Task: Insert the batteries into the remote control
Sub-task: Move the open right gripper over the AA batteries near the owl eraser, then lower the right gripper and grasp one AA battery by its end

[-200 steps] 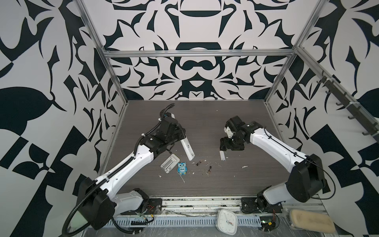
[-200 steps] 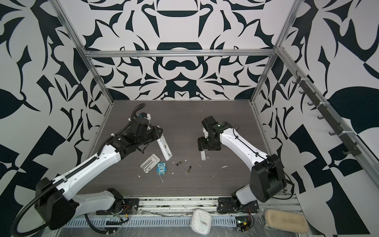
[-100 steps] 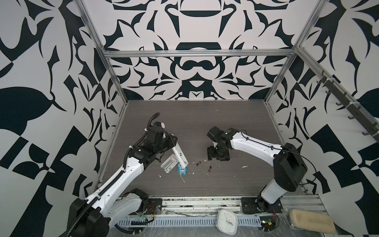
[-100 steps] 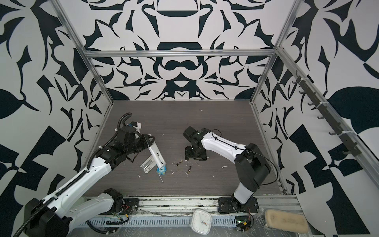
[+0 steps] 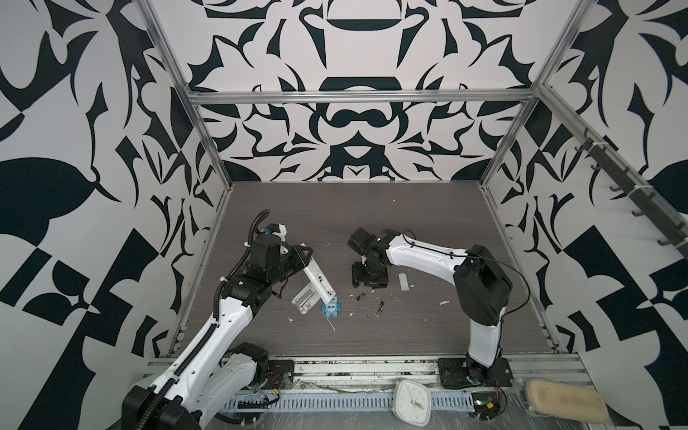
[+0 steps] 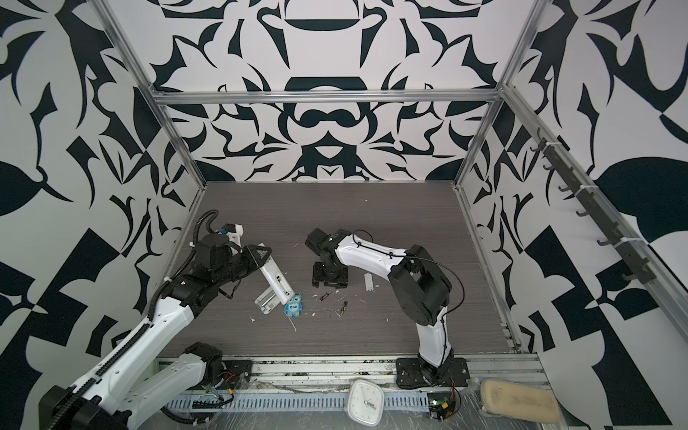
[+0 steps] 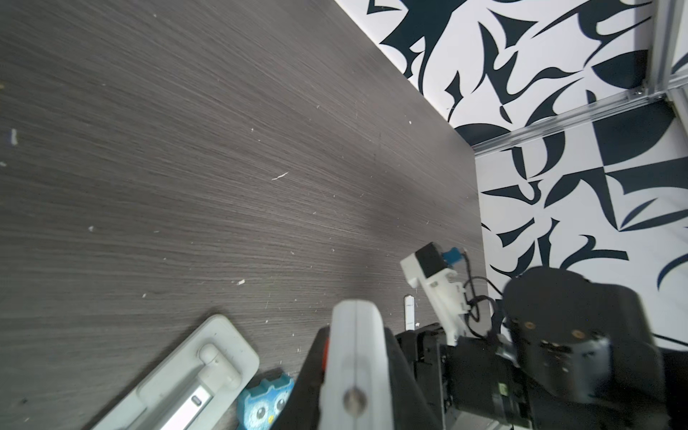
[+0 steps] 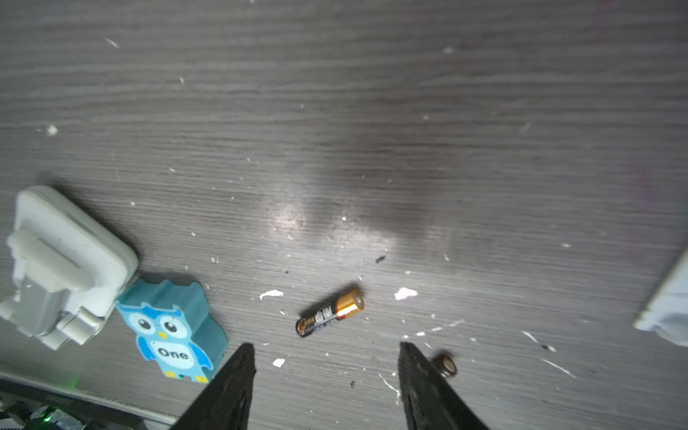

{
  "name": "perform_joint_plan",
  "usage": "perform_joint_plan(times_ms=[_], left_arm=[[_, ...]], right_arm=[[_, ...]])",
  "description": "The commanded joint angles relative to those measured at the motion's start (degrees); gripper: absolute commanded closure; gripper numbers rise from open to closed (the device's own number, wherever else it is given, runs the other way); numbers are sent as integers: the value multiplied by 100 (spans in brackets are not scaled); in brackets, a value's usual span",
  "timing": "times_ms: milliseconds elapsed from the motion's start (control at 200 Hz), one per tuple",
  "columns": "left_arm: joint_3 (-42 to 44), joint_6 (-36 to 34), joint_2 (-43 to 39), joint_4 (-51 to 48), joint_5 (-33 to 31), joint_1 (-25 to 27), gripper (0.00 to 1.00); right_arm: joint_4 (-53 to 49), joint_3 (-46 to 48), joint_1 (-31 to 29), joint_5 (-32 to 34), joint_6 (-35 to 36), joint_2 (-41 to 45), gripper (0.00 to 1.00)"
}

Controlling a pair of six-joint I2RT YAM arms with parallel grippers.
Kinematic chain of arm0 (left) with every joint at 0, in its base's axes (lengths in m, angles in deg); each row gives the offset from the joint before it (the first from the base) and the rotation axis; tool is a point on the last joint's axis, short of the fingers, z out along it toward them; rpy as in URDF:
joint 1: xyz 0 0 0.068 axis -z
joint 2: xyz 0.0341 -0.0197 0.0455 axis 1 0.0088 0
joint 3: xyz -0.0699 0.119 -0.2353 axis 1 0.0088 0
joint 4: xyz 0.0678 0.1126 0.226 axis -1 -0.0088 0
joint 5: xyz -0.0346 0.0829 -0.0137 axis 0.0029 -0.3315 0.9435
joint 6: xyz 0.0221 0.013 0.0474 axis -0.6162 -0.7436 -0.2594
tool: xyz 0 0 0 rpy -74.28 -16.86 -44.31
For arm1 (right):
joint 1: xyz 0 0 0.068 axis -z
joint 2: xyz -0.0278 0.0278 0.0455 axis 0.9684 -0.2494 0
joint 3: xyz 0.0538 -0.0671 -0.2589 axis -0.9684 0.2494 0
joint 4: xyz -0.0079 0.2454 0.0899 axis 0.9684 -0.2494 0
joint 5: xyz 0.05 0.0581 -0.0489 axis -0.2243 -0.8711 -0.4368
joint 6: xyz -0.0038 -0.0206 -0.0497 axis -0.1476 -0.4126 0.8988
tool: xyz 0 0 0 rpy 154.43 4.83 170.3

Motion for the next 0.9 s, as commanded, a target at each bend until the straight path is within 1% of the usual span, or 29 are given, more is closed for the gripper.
perform_joint_plan(times_ms=[0,175,390,605,895], left_arm=[[278,-106,-272,589,305,-24,100],[524,-59,-619,802,409,-39,100],[690,46,-1039,480,235,-38,100],[796,87,-1482,165,81,-36,100],[843,61,-1731,28,7,-38,100]], right_arm=[[-182,-115,-33,-77,-61,129,36],[-113,-55,-26,-110,-87,82,37],[110,82,-33,-215,-231,-17,40],[205,139,-43,-184,-313,-78,42],[98,59,-133,-47,-334,-257,43]])
